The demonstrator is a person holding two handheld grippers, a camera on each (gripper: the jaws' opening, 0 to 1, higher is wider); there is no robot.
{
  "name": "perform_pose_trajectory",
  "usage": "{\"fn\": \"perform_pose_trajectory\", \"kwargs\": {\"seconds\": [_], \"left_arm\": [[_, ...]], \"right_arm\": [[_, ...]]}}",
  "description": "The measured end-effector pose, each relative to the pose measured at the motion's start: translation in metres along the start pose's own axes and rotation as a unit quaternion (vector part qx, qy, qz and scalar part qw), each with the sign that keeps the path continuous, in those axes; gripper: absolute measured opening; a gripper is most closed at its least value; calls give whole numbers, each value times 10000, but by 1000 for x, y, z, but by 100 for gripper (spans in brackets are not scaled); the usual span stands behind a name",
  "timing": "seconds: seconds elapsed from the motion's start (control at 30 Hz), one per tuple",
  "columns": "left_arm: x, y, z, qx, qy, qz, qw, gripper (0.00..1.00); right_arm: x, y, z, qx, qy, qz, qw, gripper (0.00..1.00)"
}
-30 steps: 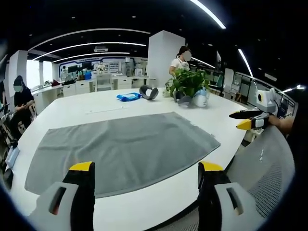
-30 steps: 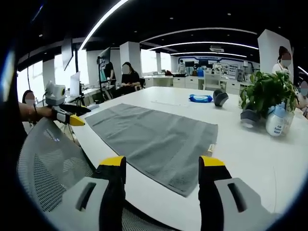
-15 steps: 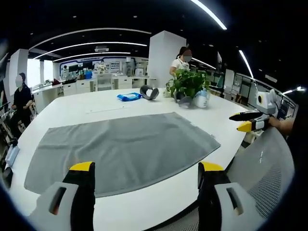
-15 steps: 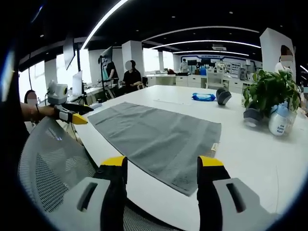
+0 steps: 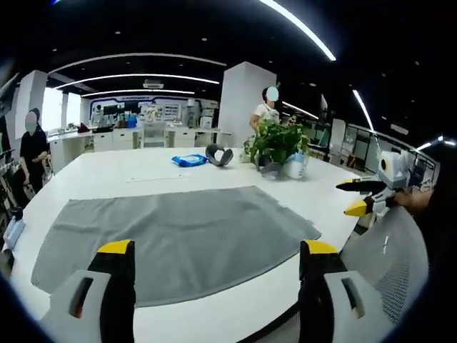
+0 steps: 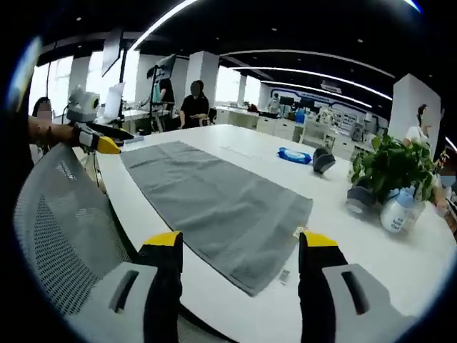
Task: Fold the towel on the table until its edges align and the towel forms a compact rectangular stack.
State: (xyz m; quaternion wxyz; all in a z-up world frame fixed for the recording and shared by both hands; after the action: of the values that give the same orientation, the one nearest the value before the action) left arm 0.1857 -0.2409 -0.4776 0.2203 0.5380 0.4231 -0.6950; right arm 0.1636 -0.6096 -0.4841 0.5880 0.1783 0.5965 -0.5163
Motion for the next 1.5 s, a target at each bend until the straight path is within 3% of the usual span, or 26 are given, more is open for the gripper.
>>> {"fn": "perform_pose_trajectory", "kwargs": {"seconds": [0.07,0.13,0.2,0.3,0.37,0.53,0.6,0.77,0.83,0.9,1.0,1.03,1.1,1.27,1.33,1.43,1.5], "left_arm": [[-16,3,1,19,475,-24,9989,96],[-38,8,1,81,827,181,9964,96],[-54,15,1,165,1020,323,9941,96],[-68,33,2,324,1186,451,9914,93],[-68,50,6,471,1170,343,9914,92],[-54,93,20,672,1062,20,9921,95],[-47,110,25,814,856,-9,9930,96],[-24,135,31,798,698,-426,9934,92],[-15,136,33,775,677,-529,9933,91],[-6,133,34,772,365,-502,9951,90],[5,129,31,724,92,-575,9957,91],[2,129,29,739,88,-669,9950,91],[-2,130,27,688,196,-430,9965,91],[1,130,32,764,149,-553,9954,90],[1,132,37,879,275,-577,9941,90],[4,134,45,1067,370,-668,9914,89],[6,135,49,1165,454,-749,9893,88]], "right_arm": [[-6,3,0,0,-256,-191,9995,60],[-19,7,3,-100,-232,197,9995,63],[-26,12,8,-233,-112,166,9995,62],[-33,22,13,-292,-112,70,9995,52],[-33,33,15,-322,-126,-6,9994,53],[-9,62,6,-670,-391,-871,9932,48],[7,71,7,-817,-532,-1513,9837,47],[35,80,11,-947,-609,-2215,9686,40],[48,78,11,-921,-658,-2605,9588,40],[57,73,9,-1002,-762,-2877,9494,39],[63,73,8,-1102,-678,-2953,9466,34],[63,73,8,-1132,-622,-2961,9464,33],[64,75,8,-1176,-525,-2993,9454,30],[69,73,8,-1158,-626,-3144,9401,26],[71,72,12,-1082,-499,-3180,9406,25],[76,72,15,-1112,79,-3116,9436,24],[78,71,18,-1059,163,-3142,9433,24]]}}
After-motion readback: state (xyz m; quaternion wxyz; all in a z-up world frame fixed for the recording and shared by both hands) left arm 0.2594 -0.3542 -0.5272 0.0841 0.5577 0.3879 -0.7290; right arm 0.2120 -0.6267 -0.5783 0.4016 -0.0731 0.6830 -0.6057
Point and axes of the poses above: the point that each gripper's makers call its tool centre point, and the gripper's own axes: y roughly forward along the fingers, z roughly to its right, x roughly out of its underside, the point moved 9 cm from there along -y, roughly backward along the fingers, and after that the axes turned 4 degrees about x, right-handed, at the moved point
